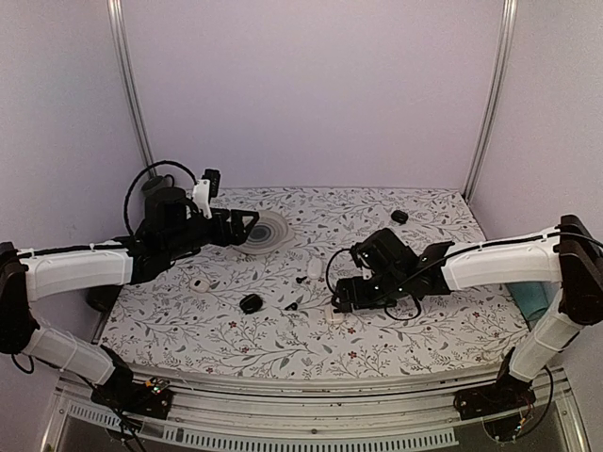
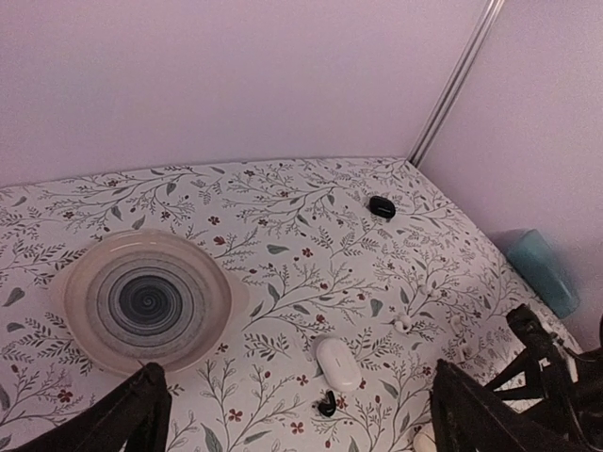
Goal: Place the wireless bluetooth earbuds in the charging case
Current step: Pick up the charging case from the center of the board.
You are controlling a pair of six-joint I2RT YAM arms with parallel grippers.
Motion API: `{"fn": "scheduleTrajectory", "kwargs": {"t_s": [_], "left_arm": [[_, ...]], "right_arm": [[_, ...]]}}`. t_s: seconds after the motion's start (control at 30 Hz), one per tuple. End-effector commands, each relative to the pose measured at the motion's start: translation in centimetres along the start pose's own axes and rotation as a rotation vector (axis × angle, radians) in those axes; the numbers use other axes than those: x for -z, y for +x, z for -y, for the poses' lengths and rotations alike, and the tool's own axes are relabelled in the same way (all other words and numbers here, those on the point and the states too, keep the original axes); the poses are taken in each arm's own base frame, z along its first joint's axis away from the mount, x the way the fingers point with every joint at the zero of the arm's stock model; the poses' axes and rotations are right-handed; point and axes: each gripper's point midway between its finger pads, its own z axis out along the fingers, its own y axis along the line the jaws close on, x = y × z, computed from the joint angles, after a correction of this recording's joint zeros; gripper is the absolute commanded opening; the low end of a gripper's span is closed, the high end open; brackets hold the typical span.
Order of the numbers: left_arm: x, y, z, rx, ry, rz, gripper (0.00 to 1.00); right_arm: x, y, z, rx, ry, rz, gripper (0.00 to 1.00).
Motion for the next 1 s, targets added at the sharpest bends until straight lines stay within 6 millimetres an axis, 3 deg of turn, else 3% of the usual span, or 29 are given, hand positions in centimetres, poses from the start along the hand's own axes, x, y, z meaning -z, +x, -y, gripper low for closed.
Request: {"fn": "scheduleTrajectory", "kwargs": {"t_s": [0.0,0.3,0.47,0.83,0.97], "left_arm": [[0.1,0.5,-0.3,0.017,0.013,-0.014,0.96],[0.6,0.2,-0.1,0.009,0.021,-0.005,0.96],[0.9,-0.1,-0.1,0.015,0.022,0.003,0.96],[1.5,-0.1,-0.3,0.025,0.015,0.011,0.96],[1.7,0.0,-0.2,0.023,0.014,0.008,0.96]], "right_arm": [[-0.8,0.4,0.2,-0.090,0.017,-0.024,0.87],[-2.9,0.1,-1.7,-0.003,-0.057,-0.097,0.88],[-4.0,0.0,-0.7,-0.006,-0.056,-0.132,0.92],[-5.0,3.3,-4.3,-0.016,-0.178,-0.233,0.94],[-4.6,4.6,-5.7,-0.039,-0.195,-0.272,0.94]]}}
